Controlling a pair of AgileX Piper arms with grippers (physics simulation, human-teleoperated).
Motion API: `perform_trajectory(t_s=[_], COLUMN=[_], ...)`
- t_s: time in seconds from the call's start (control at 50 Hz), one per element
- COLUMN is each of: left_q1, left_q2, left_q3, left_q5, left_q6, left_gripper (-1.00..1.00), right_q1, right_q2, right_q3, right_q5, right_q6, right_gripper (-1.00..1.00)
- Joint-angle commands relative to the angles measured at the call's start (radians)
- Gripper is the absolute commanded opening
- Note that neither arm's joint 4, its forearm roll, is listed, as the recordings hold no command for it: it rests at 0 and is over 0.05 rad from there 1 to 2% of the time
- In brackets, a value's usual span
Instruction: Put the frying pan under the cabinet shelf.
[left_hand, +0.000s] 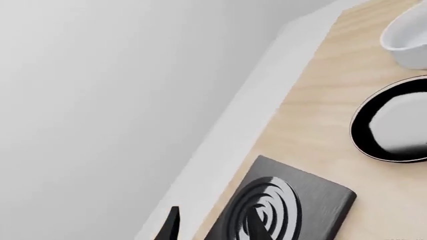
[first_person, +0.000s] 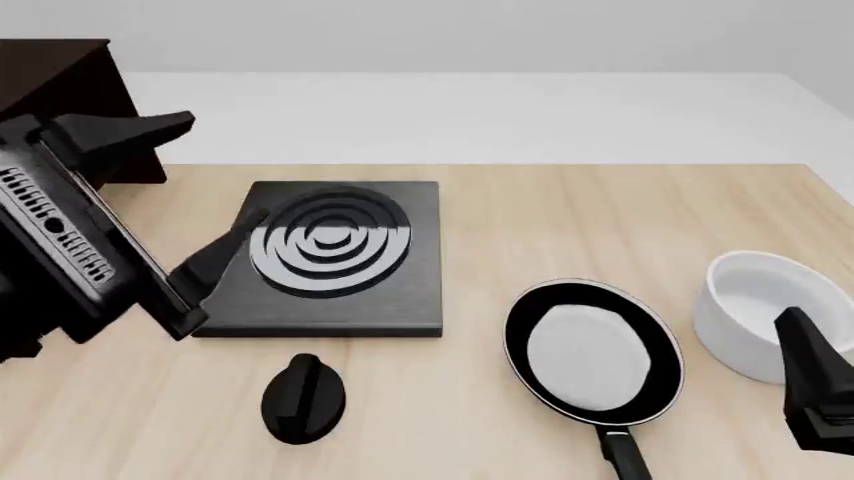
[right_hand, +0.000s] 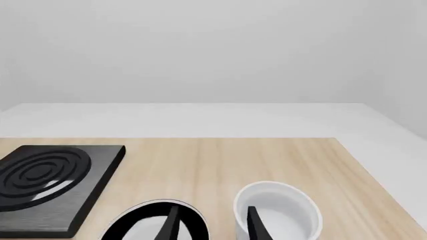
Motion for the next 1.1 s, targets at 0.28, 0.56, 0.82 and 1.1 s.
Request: perform_trajectory(t_s=[0.28,0.56,0.82,1.1], left_q1=[-0.161,-0.217,-0.274,-0.340], left_q2=[0.192,0.241,0.295,0.357], left_q3=[0.046,0.078,0.119,0.134], left_q5=[-0.204,-0.258,-0.314,-0.375], left_q6=[0.221,0.276,0.308,0.306], left_gripper=[1.00,1.00,1.00,1.00], right_q1=[0.000,0.000,0.000,0.000], right_q2=[0.000,0.000,0.000,0.000], right_q3=[0.000,0.000,0.000,0.000], right_q5=[0.000,0.000,0.000,0.000], right_q6=[0.000,0.000,0.000,0.000], right_gripper=[1.00,1.00,1.00,1.00])
